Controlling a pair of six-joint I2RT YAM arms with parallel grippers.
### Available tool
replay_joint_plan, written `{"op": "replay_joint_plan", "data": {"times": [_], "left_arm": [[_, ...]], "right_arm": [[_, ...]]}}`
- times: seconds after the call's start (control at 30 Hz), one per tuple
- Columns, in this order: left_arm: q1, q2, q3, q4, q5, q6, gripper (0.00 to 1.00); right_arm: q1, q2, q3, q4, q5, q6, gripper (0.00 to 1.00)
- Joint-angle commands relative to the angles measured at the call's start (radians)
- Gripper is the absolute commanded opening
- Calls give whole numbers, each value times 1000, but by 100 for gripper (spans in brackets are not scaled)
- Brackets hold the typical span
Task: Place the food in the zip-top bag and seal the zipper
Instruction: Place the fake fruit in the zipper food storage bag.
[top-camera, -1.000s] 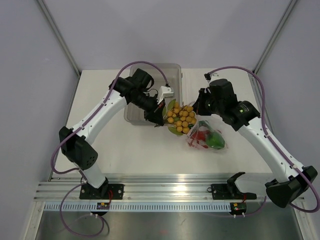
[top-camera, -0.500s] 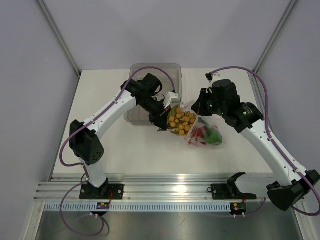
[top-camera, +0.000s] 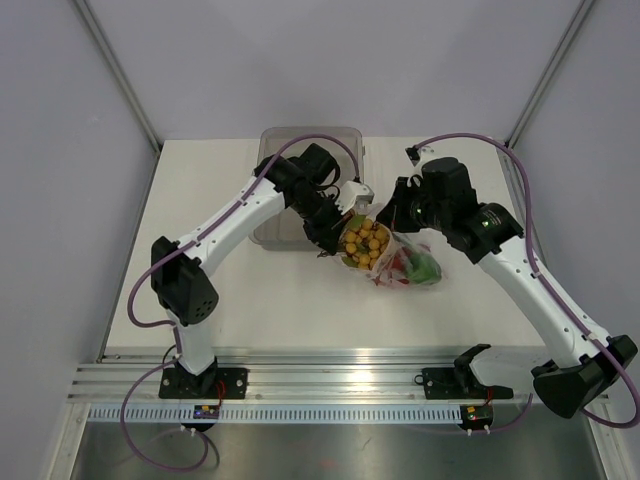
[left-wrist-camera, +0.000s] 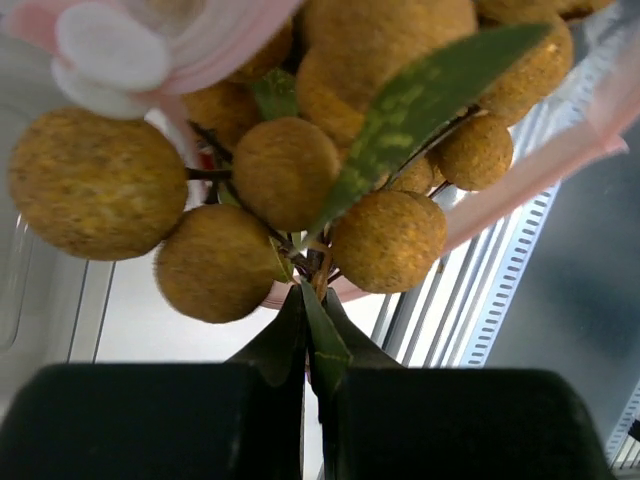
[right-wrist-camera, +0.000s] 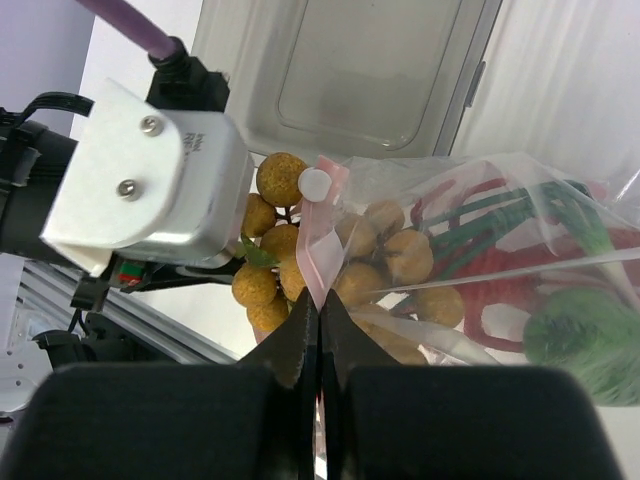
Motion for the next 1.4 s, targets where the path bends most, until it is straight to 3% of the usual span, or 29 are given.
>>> {"op": "replay_joint_plan", "data": {"times": [0.0,0.23,0.43,0.67,0.83,1.1,1.37], "left_arm": [[-12,2,27,39,-139,-63,0],[-27,-9,56,31,-216,-81,0],[-44,-57,50,39,-121,-32,0],[-44,-228,-164,197,-118,-9,0],[-44,-377,-335,360,-6,17,0],[-50,-265,-231,206,97,65,0],[-69,-325,-280,252,151,68,0]], "right_arm": [[0,-19,41,84,-34,23,0],[0,-4,66,81,-41,26,0],[1,25,61,98,-55,52,0],[1,45,49,72,29,86,0],[3,61,51,73,48,107,0],[1,65,60,107,8,118,0],[1,79,54,109,2,120,0]]}}
